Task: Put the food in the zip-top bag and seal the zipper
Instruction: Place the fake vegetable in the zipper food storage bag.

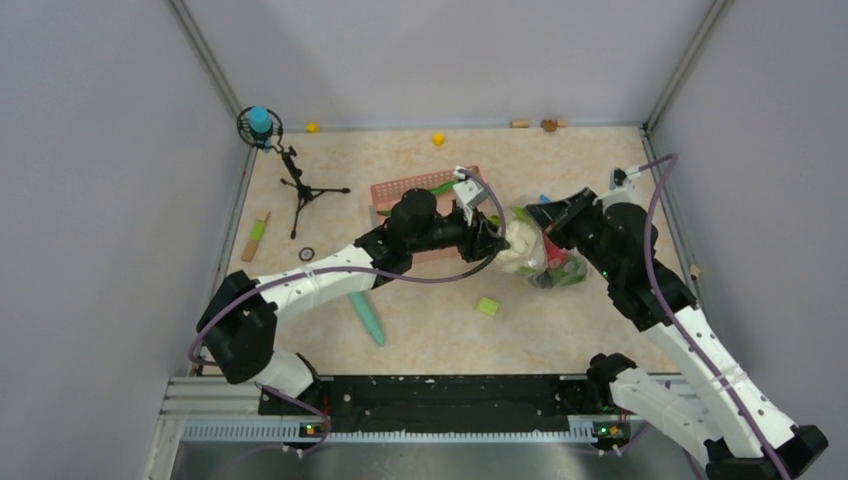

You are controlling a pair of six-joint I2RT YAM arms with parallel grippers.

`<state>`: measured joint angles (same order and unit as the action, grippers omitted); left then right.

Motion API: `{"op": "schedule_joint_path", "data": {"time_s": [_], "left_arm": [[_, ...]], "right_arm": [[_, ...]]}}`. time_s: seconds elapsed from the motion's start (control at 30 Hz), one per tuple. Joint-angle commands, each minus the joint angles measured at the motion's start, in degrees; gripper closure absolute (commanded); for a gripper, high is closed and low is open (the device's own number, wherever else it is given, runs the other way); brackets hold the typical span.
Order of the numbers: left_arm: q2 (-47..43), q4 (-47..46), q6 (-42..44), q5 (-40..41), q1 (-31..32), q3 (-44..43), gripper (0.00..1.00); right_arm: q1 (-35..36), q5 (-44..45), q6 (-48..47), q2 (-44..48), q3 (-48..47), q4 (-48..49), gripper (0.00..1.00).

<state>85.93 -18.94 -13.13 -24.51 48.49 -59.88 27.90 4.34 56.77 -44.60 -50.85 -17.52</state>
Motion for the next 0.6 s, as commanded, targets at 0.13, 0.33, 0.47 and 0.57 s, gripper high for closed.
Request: {"op": "schedule_joint_path", "data": {"time_s": [0.13, 0.33, 0.47, 0.57], "left_arm": [[1.55, 6.00, 6.25, -7.03, 2.09, -2.85, 1.00], [5.86, 8.15, 8.47, -13.19, 3.96, -9.80, 1.00], [7.82, 13.54, 16.37, -10.79, 6.53, -12.51, 1.00], [8.71, 14.07, 17.89, -10.83, 7.56, -12.68, 1.00]], "right_arm": [[0.93, -0.94, 2.69, 4.78, 0.30, 11.04, 1.00], [0.93, -3.82, 5.32, 3.58, 1.36, 13.00, 1.00], [0.93, -3.66, 4.40, 2.81, -0.68, 10.92, 1.00], [0.93, -3.27, 5.18, 3.18, -0.02, 11.31, 1.00]]}}
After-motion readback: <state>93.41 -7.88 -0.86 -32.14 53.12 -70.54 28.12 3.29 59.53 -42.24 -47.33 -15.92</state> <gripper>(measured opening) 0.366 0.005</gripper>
